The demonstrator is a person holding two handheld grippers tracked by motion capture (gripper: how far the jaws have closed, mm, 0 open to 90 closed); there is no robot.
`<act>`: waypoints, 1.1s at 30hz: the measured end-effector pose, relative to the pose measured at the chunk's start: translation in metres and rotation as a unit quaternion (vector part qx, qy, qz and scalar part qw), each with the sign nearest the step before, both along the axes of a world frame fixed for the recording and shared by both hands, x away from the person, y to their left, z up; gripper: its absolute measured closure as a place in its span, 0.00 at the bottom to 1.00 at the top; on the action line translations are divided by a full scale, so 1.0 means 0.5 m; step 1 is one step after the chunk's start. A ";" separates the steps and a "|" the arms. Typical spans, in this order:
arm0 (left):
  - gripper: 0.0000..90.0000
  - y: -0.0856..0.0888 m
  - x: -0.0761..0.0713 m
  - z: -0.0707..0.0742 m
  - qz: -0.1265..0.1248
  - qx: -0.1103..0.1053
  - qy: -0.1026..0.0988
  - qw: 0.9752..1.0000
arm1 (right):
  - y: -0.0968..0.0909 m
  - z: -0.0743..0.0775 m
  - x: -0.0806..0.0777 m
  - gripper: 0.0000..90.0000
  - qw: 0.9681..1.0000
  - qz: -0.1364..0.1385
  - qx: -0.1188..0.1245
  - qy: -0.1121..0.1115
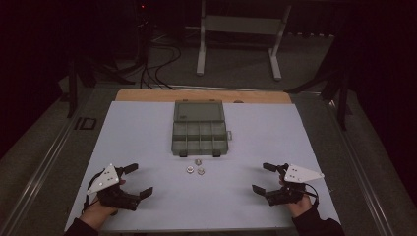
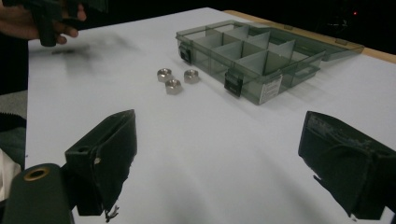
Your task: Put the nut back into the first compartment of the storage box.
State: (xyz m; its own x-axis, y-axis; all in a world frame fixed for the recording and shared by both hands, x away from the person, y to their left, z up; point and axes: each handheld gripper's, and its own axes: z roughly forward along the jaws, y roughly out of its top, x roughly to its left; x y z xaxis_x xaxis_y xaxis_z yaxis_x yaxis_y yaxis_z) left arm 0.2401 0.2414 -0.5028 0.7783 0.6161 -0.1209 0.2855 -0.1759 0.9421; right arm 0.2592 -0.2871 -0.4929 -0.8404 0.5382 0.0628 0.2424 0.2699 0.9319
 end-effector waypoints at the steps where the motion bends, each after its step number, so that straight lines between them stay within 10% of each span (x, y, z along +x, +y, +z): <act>1: 0.00 0.000 0.000 0.000 -0.001 -0.001 -0.001 1.000 | 0.000 0.001 0.000 0.13 1.000 -0.001 0.000 0.000; 15: 0.01 -0.009 -0.004 0.024 0.019 -0.005 0.007 1.000 | -0.003 0.005 0.000 0.13 1.000 -0.007 0.011 -0.006; 33: 0.03 -0.073 0.038 0.123 -0.057 0.017 0.000 0.998 | 0.003 0.008 -0.001 0.13 1.000 -0.009 0.018 -0.007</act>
State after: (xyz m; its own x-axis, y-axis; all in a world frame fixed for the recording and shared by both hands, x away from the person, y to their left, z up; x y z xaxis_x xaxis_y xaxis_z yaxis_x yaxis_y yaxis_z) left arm 0.2590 0.2048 -0.4412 0.8441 0.5266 -0.1010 0.2610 -0.2390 0.9353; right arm 0.2588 -0.2855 -0.4887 -0.8320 0.5504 0.0699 0.2330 0.2323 0.9443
